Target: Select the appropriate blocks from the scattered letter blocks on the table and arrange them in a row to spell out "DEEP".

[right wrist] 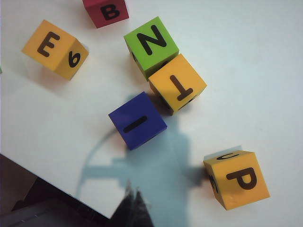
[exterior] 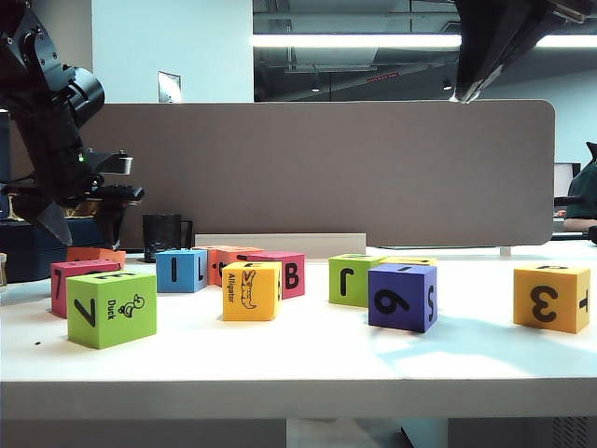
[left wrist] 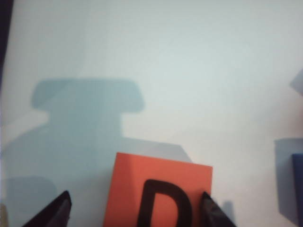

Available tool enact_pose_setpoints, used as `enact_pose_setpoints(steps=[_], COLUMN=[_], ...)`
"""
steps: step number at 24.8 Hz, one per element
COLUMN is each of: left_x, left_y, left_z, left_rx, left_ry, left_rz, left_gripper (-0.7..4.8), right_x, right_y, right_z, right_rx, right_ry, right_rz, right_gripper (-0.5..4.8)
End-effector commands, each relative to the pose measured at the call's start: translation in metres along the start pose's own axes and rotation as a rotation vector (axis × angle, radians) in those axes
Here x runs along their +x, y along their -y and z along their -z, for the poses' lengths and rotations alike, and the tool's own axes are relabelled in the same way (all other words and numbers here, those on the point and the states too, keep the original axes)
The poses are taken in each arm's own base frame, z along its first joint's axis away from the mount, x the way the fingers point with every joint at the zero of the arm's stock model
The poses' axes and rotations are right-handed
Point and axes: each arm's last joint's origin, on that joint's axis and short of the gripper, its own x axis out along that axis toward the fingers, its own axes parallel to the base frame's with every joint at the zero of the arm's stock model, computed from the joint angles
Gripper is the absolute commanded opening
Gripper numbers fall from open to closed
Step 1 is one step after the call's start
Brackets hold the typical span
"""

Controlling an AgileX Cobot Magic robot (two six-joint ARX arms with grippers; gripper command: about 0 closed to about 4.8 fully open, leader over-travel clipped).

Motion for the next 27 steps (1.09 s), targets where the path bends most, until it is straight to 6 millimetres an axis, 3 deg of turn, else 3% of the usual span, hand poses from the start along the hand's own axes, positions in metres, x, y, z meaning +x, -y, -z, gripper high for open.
enact_pose_setpoints(steps=[1,9,15,19,23,27], left_x=[-0.005,-0.023,-0.020,-0.021,-0.021,-0.021], left_y=[-0.004,-0.004,0.001,0.010,0.018,0.019], left_z=[-0.004,-0.021,-0.016,-0.016,-0.015,-0.015], left_rx=[0.002,0.001,0.010,0.023,0.117,0.125], left_ry=[-0.043,-0.040,-0.084,-0.078,-0.089,-0.088], left_rz=[-0.032,0.045,0.059,0.199,0.209,0.185], left_gripper=[3.45,3.45,3.44,3.46,3.84,3.84], right_x=[-0.002,-0.002,-0.002,-0.002,-0.002,-0.002], right_y=[0.000,0.000,0.000,0.000,0.000,0.000], right_z=[-0.001,-0.002,-0.002,-0.001,0.000,0.000], right_rx=[-0.001,-0.001,-0.001,-0.001,0.000,0.000], right_ry=[0.012,0.016,0.015,0.013,0.001,0.000], right_rz=[0.000,0.000,0.000,0.000,0.000,0.000], right_gripper=[-0.02,-0.01,-0.01,-0.01,-0.01,-0.01])
